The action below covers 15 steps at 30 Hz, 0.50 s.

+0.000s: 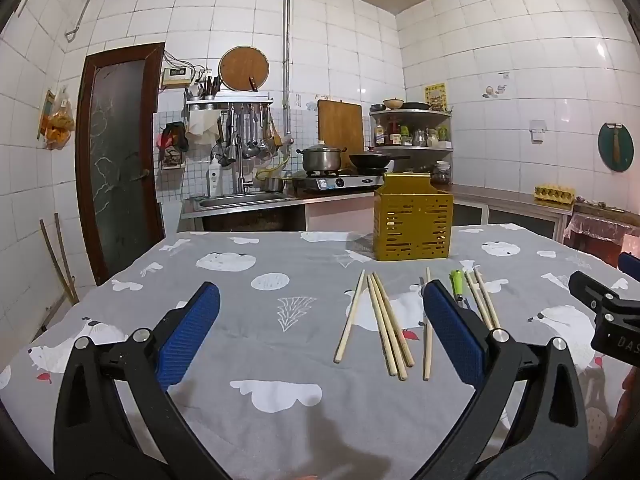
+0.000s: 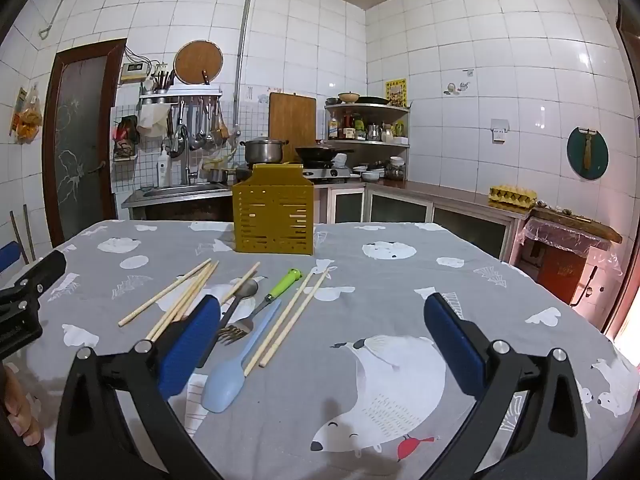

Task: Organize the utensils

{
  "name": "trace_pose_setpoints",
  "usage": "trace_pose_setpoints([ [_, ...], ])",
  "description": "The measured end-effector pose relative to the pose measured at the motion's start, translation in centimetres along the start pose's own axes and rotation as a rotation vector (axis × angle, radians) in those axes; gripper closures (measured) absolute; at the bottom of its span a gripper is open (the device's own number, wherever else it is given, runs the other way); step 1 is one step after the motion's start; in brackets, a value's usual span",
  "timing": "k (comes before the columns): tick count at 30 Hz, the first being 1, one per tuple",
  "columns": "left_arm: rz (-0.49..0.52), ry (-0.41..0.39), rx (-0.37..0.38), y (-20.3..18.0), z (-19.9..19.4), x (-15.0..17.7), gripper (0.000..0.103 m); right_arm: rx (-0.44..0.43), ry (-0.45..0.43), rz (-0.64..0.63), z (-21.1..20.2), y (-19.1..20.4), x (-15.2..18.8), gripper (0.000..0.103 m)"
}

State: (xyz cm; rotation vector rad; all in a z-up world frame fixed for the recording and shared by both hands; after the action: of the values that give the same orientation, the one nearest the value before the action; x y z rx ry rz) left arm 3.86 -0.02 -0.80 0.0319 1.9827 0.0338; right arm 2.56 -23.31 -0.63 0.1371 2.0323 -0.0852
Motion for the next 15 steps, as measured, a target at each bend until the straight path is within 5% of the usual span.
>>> trace_pose_setpoints([
  [15, 0.006, -0.002, 0.003, -0.08, -0.21, -0.11, 0.005, -0.001, 0.0, 0.008, -0.04, -0.14, 0.0, 0.004],
])
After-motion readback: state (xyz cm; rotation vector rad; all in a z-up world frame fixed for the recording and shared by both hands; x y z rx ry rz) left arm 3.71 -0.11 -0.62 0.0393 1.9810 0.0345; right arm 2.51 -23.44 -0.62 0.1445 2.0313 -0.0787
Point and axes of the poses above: each gripper's, at about its wrist camera, not at the fingertips, and z roughly the way its jaws point, y to its left, x to its underside, the point moved 4 cm from there along z, roughly the way its jaws point, and after that the axes turned 12 degrees about y, right-handed, at the moved point
